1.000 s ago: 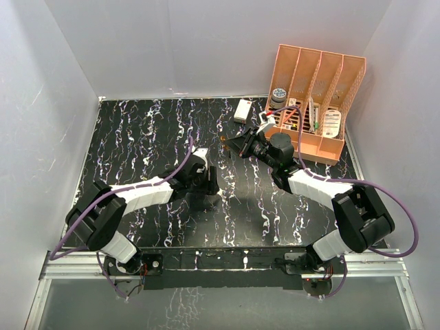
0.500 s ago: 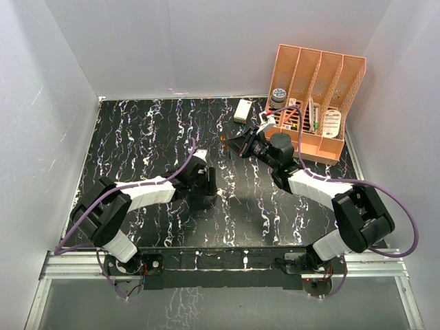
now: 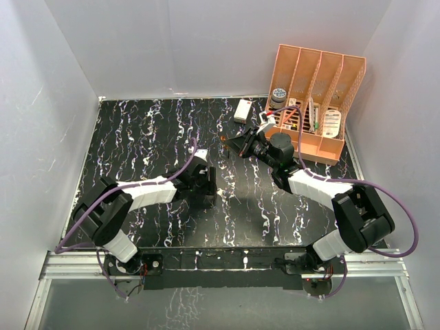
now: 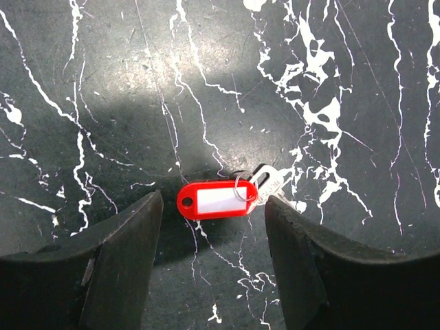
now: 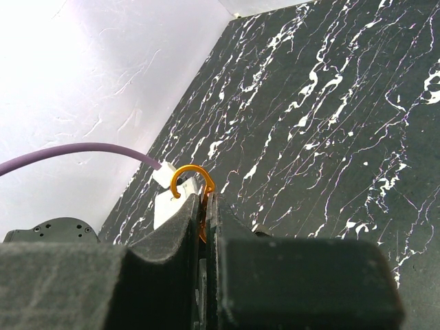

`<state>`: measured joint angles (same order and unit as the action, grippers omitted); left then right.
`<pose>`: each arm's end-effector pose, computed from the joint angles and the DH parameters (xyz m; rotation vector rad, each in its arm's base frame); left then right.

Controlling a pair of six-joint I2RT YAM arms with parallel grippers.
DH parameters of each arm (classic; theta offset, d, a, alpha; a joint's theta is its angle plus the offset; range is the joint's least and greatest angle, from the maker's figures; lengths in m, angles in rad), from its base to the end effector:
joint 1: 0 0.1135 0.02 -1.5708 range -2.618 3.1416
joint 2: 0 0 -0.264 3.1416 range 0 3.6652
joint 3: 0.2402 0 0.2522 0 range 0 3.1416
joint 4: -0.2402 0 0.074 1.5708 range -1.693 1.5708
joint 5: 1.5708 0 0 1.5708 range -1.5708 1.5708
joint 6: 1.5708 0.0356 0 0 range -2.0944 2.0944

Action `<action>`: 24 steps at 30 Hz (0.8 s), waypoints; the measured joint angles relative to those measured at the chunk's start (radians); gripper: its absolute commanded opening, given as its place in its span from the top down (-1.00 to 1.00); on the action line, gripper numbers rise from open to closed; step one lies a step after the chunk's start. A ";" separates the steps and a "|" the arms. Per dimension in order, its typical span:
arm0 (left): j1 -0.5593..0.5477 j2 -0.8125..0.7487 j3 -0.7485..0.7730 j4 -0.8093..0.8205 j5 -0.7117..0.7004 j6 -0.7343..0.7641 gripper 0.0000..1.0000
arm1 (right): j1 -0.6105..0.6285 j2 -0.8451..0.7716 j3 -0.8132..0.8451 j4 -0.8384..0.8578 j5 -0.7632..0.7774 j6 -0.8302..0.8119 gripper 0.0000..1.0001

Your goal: Put the keys on the keyring

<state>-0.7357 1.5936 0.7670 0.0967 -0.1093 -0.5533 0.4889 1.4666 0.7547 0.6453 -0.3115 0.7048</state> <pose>0.2381 -0.2103 0.1649 0.1571 2.3501 -0.5295 0.2817 0.1622 0.2543 -0.0670 1.7663 1.1467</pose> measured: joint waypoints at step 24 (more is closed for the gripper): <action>-0.006 -0.002 0.029 -0.096 -0.068 0.010 -0.32 | 0.000 -0.004 -0.014 -0.015 0.001 -0.001 1.00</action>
<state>-0.7414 1.5921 0.7956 0.0010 -0.1768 -0.5434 0.4889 1.4628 0.7403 0.6304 -0.3107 0.7036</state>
